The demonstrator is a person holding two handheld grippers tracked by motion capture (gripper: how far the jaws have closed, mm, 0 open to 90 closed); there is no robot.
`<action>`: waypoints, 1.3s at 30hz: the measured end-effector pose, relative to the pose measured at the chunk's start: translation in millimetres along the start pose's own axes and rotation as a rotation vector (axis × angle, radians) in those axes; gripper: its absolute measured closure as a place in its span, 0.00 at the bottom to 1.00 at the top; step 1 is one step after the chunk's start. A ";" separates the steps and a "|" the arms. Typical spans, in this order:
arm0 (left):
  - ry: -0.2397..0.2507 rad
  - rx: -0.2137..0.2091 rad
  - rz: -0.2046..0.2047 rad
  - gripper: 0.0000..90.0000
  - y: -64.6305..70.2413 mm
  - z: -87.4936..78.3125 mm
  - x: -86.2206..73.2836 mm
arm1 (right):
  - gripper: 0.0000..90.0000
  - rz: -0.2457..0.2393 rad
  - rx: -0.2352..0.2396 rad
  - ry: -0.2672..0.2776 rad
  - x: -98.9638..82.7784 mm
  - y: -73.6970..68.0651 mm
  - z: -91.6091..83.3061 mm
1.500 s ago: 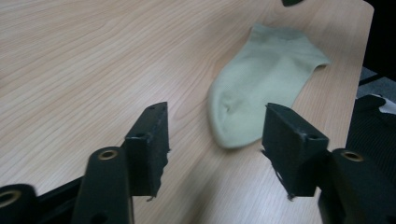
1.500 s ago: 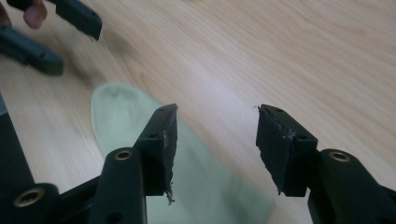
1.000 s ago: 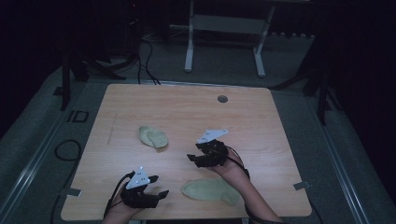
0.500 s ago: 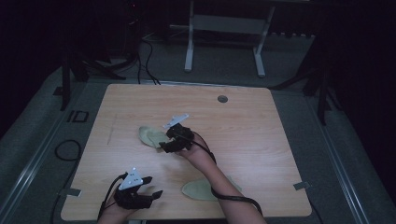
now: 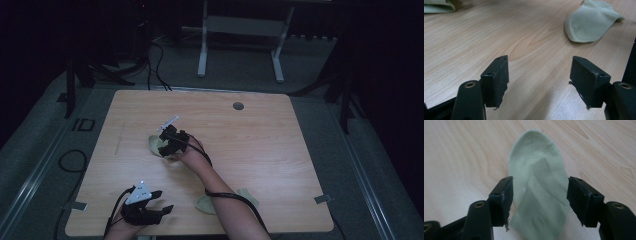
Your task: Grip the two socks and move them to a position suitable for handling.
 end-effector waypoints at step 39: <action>0.013 -0.002 -0.015 0.35 0.5 -2.6 2.0 | 0.86 -0.116 -0.020 -0.025 -15.1 15.9 -42.2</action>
Point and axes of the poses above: each handheld gripper's, and its own axes: z roughly forward along the jaws, x roughly out of its top, y roughly to its right, the point moved 5 cm from there along z, roughly forward along the jaws, and after that the axes turned 1 degree about y, right-handed, at the moved point
